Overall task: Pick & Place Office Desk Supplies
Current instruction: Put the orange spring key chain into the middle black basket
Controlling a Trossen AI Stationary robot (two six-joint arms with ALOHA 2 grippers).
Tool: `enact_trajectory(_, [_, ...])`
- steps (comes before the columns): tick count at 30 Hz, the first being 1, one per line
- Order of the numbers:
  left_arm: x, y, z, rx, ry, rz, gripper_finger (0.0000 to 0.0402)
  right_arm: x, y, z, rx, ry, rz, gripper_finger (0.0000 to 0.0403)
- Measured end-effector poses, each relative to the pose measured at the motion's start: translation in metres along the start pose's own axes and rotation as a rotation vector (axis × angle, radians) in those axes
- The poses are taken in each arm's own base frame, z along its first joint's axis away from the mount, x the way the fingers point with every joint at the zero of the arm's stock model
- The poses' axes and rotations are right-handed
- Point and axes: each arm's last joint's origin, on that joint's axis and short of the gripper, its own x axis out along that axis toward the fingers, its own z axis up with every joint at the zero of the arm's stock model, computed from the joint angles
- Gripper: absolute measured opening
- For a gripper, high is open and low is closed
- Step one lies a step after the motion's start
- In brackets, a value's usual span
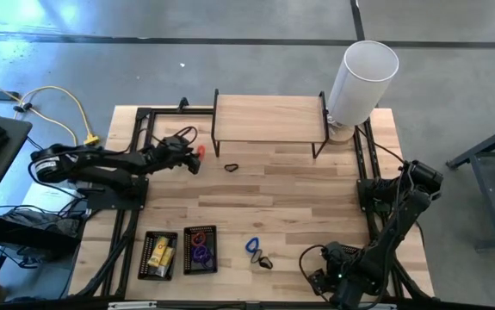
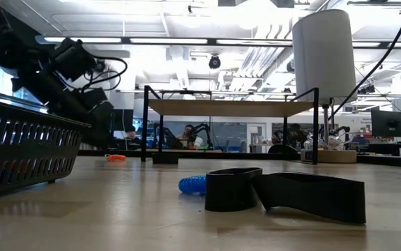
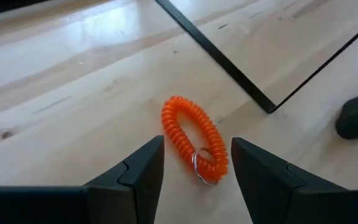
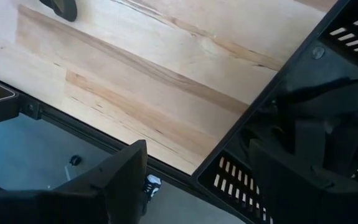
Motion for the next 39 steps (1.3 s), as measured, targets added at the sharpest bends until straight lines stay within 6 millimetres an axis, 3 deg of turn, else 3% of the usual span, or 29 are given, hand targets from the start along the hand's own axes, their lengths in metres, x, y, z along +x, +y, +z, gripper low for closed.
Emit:
enact_trajectory(21, [0.04,0.001,-0.025,-0.02,0.068,0.038,0.0179,0.002,0.003,0.011,-0.036,-0.029,-0.027,0.027])
enact_trajectory(25, [0.041,0.002,-0.031,-0.011,0.107,0.06,0.0147,0.002,0.003,0.011,-0.038,-0.024,-0.029,0.027])
enact_trajectory(33, [0.038,-0.008,-0.036,-0.006,0.115,0.044,0.0031,0.002,0.003,0.011,-0.052,-0.009,-0.038,0.027])
enact_trajectory(39, [0.033,-0.015,-0.037,-0.09,0.152,-0.031,0.0025,0.002,0.003,0.011,-0.09,-0.008,-0.039,0.027])
